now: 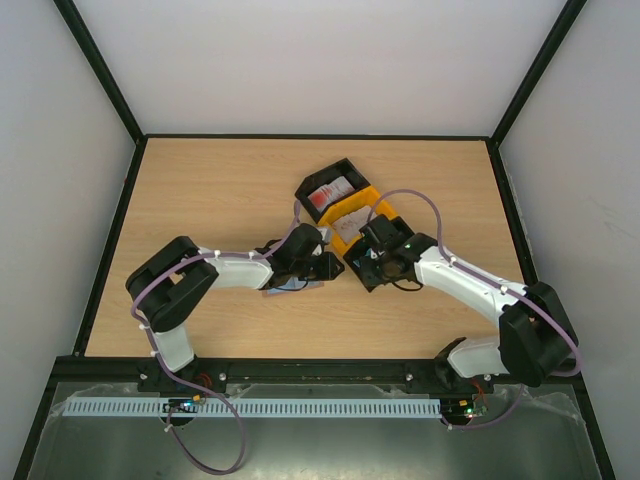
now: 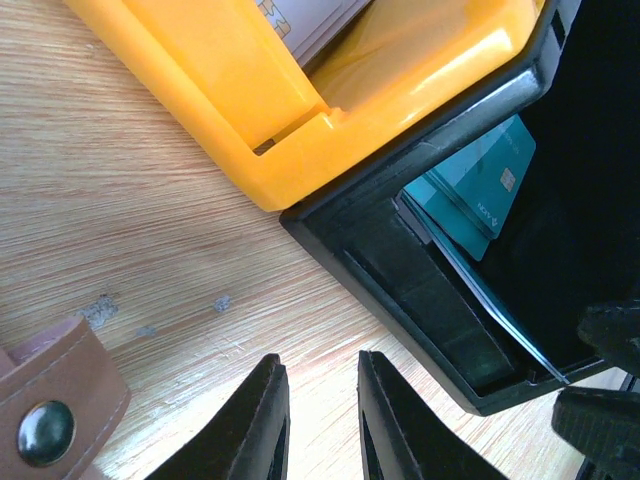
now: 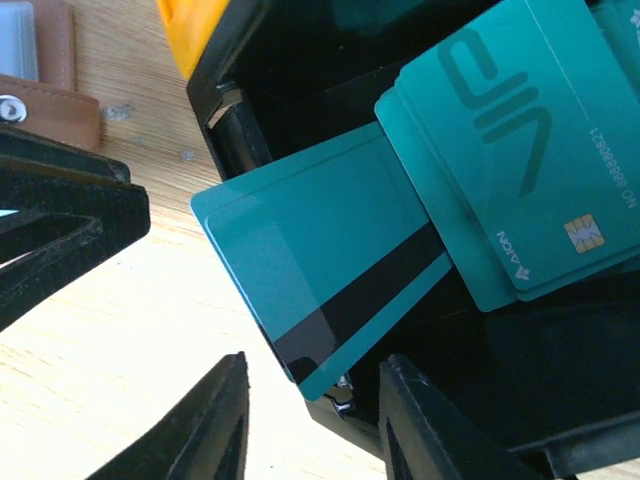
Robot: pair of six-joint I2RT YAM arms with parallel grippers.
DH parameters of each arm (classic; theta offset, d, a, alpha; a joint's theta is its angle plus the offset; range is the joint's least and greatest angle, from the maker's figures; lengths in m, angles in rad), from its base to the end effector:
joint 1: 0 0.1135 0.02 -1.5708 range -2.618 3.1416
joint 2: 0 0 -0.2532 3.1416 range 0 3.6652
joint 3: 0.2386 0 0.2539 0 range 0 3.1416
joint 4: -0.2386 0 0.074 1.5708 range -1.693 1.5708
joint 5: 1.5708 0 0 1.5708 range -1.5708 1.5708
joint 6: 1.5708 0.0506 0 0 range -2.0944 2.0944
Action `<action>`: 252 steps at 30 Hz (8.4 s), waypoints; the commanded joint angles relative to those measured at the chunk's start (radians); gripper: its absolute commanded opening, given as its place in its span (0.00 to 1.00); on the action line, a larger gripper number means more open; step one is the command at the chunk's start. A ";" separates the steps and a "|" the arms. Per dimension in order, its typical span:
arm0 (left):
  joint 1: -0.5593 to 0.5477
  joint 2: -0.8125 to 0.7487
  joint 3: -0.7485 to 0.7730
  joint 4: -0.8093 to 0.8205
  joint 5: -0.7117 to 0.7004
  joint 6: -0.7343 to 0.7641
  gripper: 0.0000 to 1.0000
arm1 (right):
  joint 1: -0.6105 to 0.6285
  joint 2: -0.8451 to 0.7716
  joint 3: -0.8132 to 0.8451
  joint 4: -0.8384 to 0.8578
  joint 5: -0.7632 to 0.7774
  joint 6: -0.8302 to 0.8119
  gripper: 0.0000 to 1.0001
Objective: Put the credit cards into the card holder
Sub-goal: Pick up the credit card from the storage box, then insert the credit card into the card holder.
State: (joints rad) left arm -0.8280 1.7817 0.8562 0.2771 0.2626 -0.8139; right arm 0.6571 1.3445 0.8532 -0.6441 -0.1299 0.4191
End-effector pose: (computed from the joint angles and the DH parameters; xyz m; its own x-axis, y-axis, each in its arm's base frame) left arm 0.2387 -0.2794 0.1259 -0.8993 -0.0586 -0.4333 0.2876 0.6672 -0.6871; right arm 0.2030 0.1649 0.1842 -0.9198 -0.2000 -0.3375 -0.3006 0.9120 0.2789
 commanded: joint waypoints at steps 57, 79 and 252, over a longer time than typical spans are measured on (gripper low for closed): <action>0.098 -0.990 -0.187 -0.399 -0.112 0.268 1.00 | 0.050 -0.236 0.099 0.422 -0.749 -0.114 0.02; 0.104 -0.822 -0.006 -0.659 0.243 0.512 0.95 | 0.051 -0.284 -0.051 0.570 -0.921 -0.158 0.02; 0.402 -0.615 -0.490 -0.282 -0.149 -0.037 0.03 | 0.076 0.498 0.009 0.811 -0.585 0.389 0.04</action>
State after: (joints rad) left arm -0.4305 1.1614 0.3546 0.0471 0.1474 -0.8562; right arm 0.7319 1.8153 0.8951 0.1005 -0.6769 0.7578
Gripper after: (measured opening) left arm 0.030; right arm 0.040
